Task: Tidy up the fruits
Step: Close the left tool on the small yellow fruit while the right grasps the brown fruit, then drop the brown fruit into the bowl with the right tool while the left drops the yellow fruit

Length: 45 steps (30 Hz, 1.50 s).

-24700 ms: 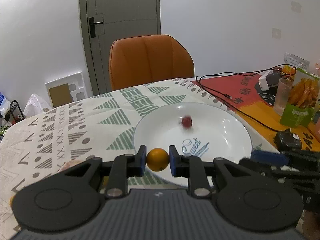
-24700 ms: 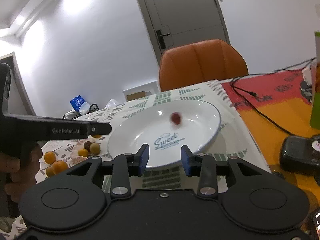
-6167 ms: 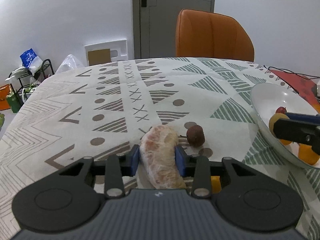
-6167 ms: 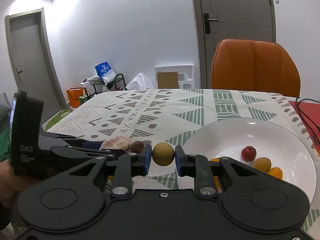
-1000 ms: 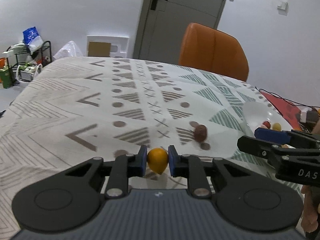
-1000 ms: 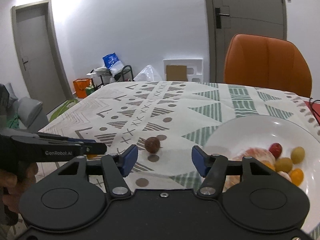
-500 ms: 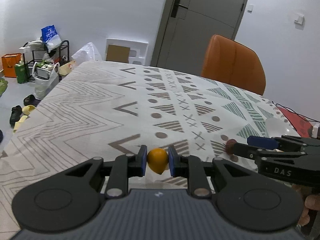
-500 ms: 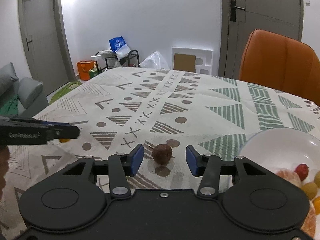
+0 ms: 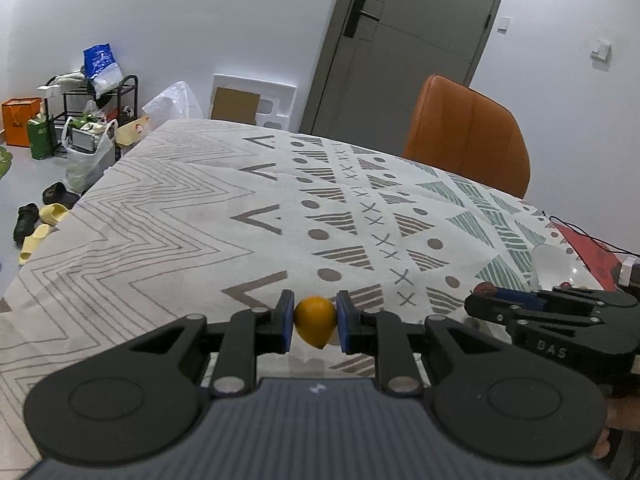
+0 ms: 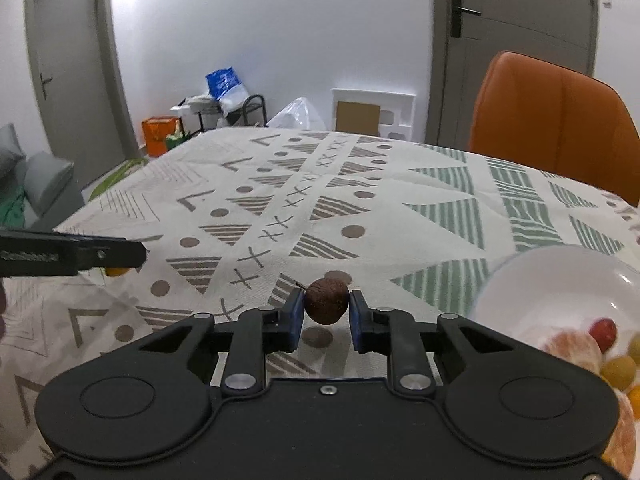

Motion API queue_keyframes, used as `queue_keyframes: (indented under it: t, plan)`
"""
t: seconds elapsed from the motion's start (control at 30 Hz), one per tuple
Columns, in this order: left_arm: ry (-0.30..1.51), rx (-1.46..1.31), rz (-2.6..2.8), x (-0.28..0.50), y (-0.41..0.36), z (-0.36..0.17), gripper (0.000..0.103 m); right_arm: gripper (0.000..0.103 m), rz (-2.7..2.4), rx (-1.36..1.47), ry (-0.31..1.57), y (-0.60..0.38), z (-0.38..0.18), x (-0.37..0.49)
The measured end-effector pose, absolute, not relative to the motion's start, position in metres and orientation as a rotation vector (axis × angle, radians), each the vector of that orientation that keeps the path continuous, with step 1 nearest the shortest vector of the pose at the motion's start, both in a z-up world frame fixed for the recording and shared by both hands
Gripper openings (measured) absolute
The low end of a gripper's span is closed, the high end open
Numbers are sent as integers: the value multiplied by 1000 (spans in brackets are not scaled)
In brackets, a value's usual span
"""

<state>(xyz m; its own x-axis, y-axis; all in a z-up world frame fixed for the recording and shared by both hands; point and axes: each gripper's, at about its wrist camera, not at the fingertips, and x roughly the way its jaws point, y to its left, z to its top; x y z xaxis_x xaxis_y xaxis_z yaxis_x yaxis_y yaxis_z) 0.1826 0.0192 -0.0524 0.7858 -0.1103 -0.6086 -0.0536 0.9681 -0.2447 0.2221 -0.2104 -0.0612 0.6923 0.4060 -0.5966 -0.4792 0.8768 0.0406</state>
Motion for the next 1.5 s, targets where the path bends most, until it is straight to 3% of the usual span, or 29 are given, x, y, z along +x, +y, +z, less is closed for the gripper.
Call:
queue_keyframes:
  t: [0.6, 1.5]
  plan:
    - [649, -184, -145, 186, -51, -36, 20, 22, 403, -10, 540, -292, -35, 191]
    - [649, -82, -332, 197, -163, -31, 20, 22, 208, 82, 523, -402, -42, 161]
